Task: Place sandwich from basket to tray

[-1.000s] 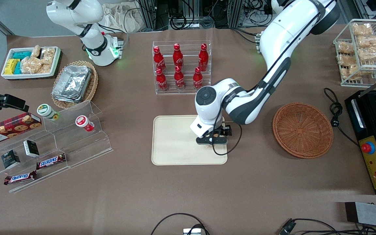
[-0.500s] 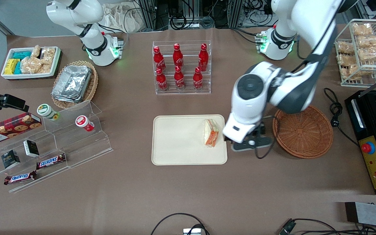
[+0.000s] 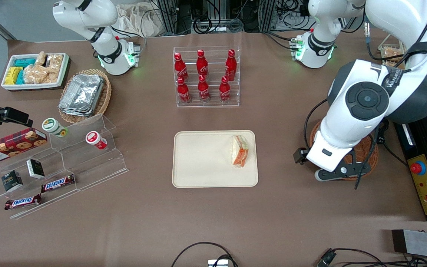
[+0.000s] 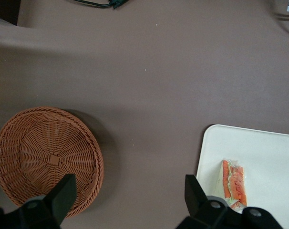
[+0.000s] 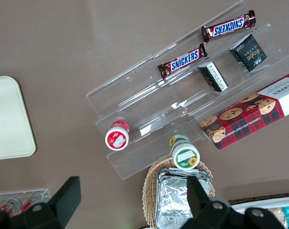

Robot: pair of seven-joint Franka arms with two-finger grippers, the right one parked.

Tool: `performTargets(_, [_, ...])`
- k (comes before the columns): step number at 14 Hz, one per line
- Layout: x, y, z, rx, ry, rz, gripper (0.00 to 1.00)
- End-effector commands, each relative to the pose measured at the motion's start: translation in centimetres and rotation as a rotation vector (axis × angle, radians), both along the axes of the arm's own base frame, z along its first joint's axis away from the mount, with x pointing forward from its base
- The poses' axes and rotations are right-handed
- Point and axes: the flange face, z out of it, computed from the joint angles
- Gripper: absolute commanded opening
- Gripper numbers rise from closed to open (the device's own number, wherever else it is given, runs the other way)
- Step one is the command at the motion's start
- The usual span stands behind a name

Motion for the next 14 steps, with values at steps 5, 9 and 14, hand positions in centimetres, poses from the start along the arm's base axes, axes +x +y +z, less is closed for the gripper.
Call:
performTargets(5, [-1.1,8.1,3.3,-0.01,0.03,-0.137,1.0])
performTargets(9, [-2.5,15.1,7.0,-0.021,0.004,-0.145,1.0])
performTargets(14, [-5.7,17.4,10.9,-0.005,-0.045,-0.144,1.0])
